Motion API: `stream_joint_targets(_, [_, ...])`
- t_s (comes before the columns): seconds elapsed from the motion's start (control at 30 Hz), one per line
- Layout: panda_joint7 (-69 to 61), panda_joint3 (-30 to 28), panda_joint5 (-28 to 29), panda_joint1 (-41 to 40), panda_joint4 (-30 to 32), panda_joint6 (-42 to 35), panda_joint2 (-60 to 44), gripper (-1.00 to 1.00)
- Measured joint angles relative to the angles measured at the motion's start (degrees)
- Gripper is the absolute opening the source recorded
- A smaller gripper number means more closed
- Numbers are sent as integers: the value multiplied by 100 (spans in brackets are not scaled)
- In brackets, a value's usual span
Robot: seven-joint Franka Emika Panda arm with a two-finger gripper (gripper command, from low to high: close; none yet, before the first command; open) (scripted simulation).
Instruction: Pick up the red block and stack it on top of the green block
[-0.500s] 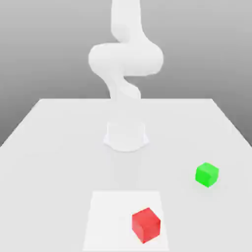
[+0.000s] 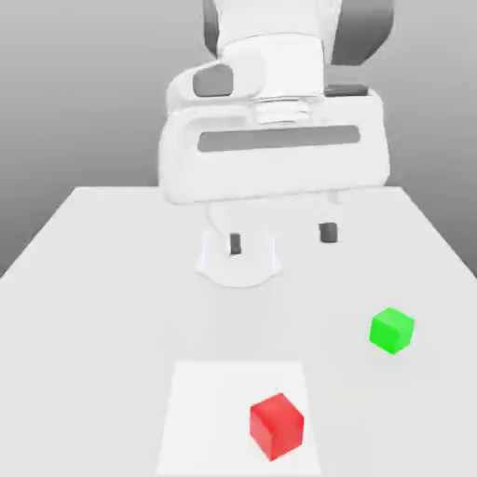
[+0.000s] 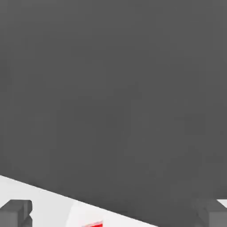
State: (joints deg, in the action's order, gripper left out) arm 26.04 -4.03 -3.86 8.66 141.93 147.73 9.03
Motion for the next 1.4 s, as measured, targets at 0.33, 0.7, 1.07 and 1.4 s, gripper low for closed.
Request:
stream_joint_targets(0.33, [-688,38,178,151,439,1044,-2053,0])
stream_joint_targets(0.7, [-786,152,71,63,338,1687,-2838,-100])
stream_joint_targets(1.07, [-403,662,-281,774,931,701,-1243,-100])
stream_joint_targets(1.4, [569,1429,-616,1945,1769,561,-213,-100])
